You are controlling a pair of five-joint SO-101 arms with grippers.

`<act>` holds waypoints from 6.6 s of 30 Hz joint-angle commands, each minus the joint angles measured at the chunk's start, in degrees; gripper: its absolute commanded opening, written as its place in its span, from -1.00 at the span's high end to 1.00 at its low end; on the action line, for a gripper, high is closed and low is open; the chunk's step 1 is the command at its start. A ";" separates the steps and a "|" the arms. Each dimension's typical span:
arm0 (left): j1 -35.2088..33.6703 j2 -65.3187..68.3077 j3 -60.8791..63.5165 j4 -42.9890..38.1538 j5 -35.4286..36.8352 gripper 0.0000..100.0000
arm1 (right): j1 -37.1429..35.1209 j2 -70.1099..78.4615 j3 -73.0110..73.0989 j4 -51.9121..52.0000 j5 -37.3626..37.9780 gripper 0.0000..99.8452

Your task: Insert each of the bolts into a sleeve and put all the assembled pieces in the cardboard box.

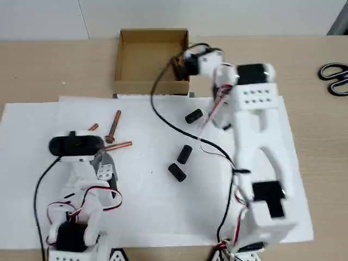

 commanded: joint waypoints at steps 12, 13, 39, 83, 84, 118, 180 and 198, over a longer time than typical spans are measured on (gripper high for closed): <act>-0.35 32.44 -34.95 9.32 9.14 0.99 | 11.30 -36.88 39.65 -0.31 -1.14 0.99; -1.23 34.29 -36.00 9.32 10.29 0.99 | 12.09 -38.29 41.14 -0.31 -1.14 0.99; -17.05 65.32 -36.62 8.88 27.16 0.98 | 33.54 -53.14 51.25 -1.80 -0.97 0.99; -19.87 92.13 -42.59 -5.27 26.99 0.80 | 33.54 -53.14 51.34 -1.71 -0.97 0.99; -19.87 92.75 -42.59 -5.27 26.99 0.80 | 33.54 -53.14 51.34 -1.71 -0.97 0.99; -5.80 88.26 -92.62 30.68 18.99 0.99 | 22.46 -72.57 42.37 -0.57 -13.80 0.99; 26.64 24.44 -18.15 -21.80 27.16 0.99 | -32.57 -110.20 99.52 -45.49 -19.69 0.99; 26.64 24.53 -13.85 -28.84 27.16 0.99 | -32.57 -110.37 99.25 -45.23 -19.78 0.99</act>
